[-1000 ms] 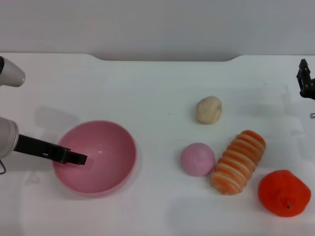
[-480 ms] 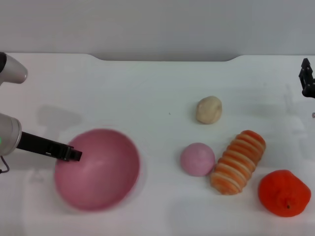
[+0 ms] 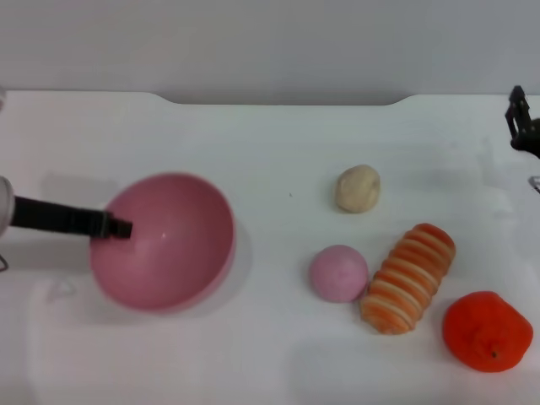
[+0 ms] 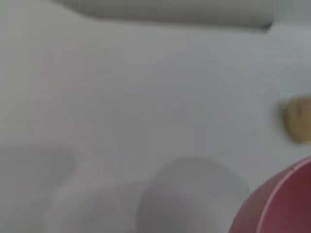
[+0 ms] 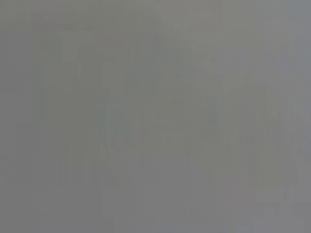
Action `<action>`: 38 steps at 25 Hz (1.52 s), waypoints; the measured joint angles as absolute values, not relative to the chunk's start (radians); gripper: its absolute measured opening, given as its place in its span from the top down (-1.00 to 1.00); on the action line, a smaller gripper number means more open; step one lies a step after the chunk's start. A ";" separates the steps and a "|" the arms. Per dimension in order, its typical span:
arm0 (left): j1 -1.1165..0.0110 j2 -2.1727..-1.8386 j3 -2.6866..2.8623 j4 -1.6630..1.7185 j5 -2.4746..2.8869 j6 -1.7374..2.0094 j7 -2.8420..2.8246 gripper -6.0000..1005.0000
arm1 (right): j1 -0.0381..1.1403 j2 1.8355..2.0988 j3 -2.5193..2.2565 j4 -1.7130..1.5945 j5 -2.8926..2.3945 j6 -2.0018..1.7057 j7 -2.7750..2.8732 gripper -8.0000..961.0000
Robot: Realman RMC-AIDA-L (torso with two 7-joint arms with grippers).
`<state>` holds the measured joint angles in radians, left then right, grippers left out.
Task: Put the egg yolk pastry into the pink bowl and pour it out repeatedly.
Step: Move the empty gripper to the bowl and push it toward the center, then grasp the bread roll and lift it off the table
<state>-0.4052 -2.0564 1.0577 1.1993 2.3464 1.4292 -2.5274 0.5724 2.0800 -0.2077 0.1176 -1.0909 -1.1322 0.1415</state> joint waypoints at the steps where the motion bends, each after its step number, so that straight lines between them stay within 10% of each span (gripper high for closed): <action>1: -0.402 -2.055 1.035 1.199 2.323 1.429 -2.526 0.99 | 0.586 2.079 -0.212 0.109 -1.095 -1.115 0.221 0.03; 18: -0.335 -2.057 0.948 1.234 2.290 1.417 -2.530 0.99 | 0.812 2.073 -0.842 -0.663 -2.105 -1.110 1.961 0.03; 38: -0.339 -2.051 0.950 1.238 2.302 1.417 -2.524 0.99 | 0.839 2.077 -0.885 -0.923 -2.667 -1.351 2.455 0.04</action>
<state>-0.3392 -2.0509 0.9498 1.2381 2.3023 1.4175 -2.5235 0.8388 2.0768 -0.8853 -0.9233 -2.6671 -1.3511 2.4554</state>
